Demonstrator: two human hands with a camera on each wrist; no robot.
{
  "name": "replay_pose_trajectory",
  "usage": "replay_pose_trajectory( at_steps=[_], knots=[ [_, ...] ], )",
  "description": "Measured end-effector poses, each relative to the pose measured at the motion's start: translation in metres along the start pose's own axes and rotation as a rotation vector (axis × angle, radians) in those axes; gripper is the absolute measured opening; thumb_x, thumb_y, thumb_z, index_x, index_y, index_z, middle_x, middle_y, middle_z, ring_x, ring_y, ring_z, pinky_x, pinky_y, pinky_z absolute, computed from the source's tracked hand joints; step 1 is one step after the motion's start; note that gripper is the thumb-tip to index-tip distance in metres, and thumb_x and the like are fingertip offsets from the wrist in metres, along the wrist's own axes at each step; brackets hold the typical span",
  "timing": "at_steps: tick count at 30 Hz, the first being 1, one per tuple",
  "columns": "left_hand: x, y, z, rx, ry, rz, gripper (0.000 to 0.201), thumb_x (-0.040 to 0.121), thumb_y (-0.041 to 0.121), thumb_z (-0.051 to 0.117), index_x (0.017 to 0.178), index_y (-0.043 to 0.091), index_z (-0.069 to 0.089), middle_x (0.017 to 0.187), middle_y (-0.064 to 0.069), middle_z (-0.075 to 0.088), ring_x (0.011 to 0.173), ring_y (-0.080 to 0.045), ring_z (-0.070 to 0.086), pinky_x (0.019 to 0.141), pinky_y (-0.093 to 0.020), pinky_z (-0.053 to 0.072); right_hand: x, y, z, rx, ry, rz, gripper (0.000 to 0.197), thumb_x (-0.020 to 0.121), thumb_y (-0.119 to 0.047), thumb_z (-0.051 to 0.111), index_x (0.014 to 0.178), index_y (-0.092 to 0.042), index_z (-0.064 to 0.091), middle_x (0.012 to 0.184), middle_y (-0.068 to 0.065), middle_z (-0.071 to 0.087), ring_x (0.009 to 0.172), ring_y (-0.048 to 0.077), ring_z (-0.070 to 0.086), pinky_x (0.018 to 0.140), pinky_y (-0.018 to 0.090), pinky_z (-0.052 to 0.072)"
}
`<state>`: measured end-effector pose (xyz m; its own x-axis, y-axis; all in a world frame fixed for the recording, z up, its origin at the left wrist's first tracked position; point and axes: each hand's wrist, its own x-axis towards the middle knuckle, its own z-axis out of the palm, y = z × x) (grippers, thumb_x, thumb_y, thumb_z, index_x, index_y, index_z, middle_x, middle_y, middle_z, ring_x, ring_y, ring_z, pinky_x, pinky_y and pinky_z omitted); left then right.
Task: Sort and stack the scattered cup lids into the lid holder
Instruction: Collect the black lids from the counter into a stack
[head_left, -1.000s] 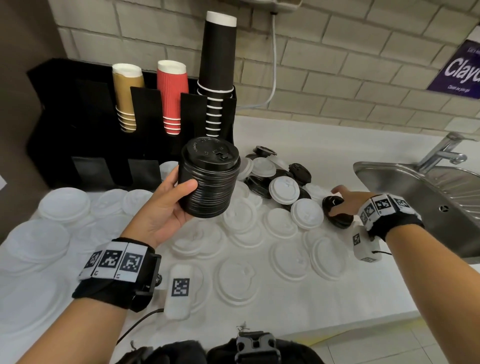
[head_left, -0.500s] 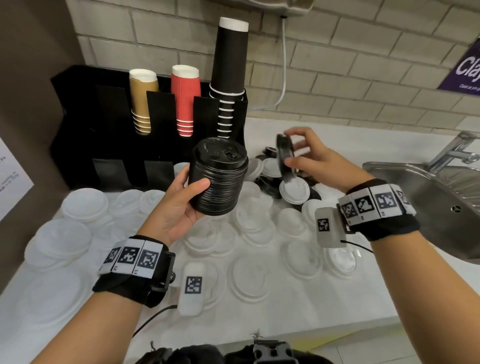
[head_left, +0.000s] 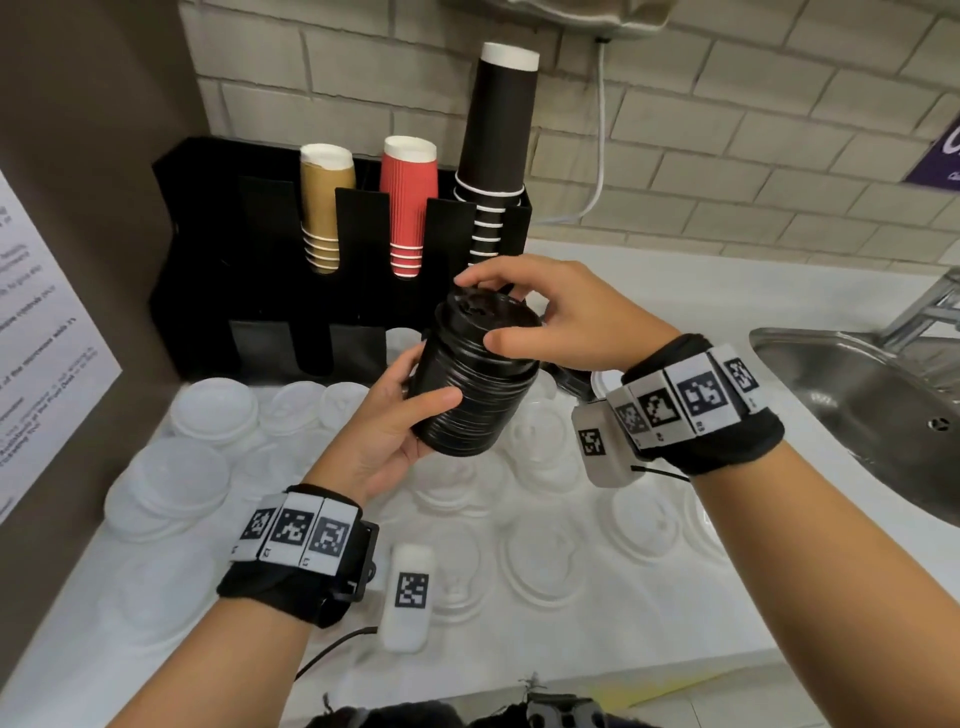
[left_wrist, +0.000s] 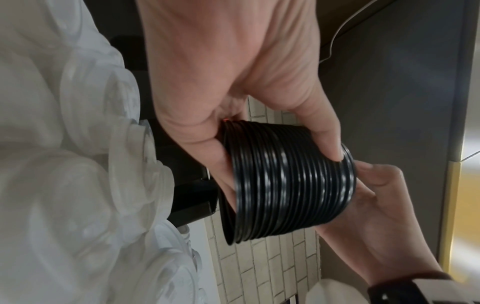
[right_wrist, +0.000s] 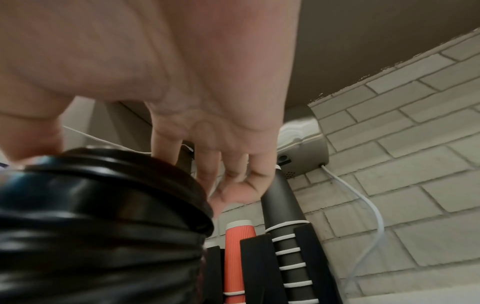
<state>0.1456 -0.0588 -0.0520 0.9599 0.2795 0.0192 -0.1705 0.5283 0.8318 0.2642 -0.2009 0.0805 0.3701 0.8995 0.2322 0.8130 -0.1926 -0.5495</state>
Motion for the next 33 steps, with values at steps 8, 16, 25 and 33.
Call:
replay_pose_trajectory(
  at_steps=[8, 16, 25, 33],
  knots=[
    [-0.001, 0.004, -0.005, -0.036, 0.015, 0.010, 0.066, 0.072, 0.012, 0.069, 0.135, 0.021, 0.051, 0.119, -0.004, 0.068, 0.108, -0.021, 0.067, 0.079, -0.033, 0.058, 0.004, -0.007, 0.007, 0.035, -0.050, -0.030, 0.054, 0.078, -0.011, 0.075, 0.127, -0.018, 0.057, 0.110, -0.010, 0.057, 0.099, -0.006, 0.051, 0.089, 0.015, 0.043],
    [0.004, 0.009, -0.007, -0.057, 0.040, 0.061, 0.054, 0.070, 0.012, 0.071, 0.122, 0.020, 0.058, 0.109, -0.001, 0.073, 0.102, -0.018, 0.070, 0.074, -0.030, 0.058, -0.001, 0.026, -0.026, 0.067, 0.175, 0.203, 0.036, 0.090, -0.037, 0.061, 0.125, -0.032, 0.055, 0.118, -0.010, 0.058, 0.096, -0.006, 0.056, 0.067, 0.005, 0.042],
    [-0.001, 0.011, -0.013, -0.060, 0.090, 0.110, 0.056, 0.076, 0.014, 0.063, 0.131, 0.020, 0.052, 0.116, -0.002, 0.070, 0.107, -0.021, 0.068, 0.075, -0.034, 0.058, -0.031, 0.145, -0.014, -0.583, -0.438, 0.808, 0.092, 0.076, -0.051, 0.072, 0.149, -0.032, 0.021, 0.148, 0.013, 0.029, 0.131, 0.035, 0.040, 0.106, 0.044, 0.037],
    [-0.007, 0.011, -0.012, -0.032, 0.123, 0.136, 0.052, 0.077, 0.015, 0.063, 0.128, 0.022, 0.056, 0.117, -0.002, 0.069, 0.108, -0.020, 0.068, 0.075, -0.033, 0.058, -0.034, 0.180, -0.004, -0.665, -0.378, 0.814, 0.088, 0.073, -0.042, 0.077, 0.146, -0.033, 0.027, 0.147, 0.017, 0.018, 0.128, 0.049, 0.032, 0.103, 0.053, 0.039]
  ],
)
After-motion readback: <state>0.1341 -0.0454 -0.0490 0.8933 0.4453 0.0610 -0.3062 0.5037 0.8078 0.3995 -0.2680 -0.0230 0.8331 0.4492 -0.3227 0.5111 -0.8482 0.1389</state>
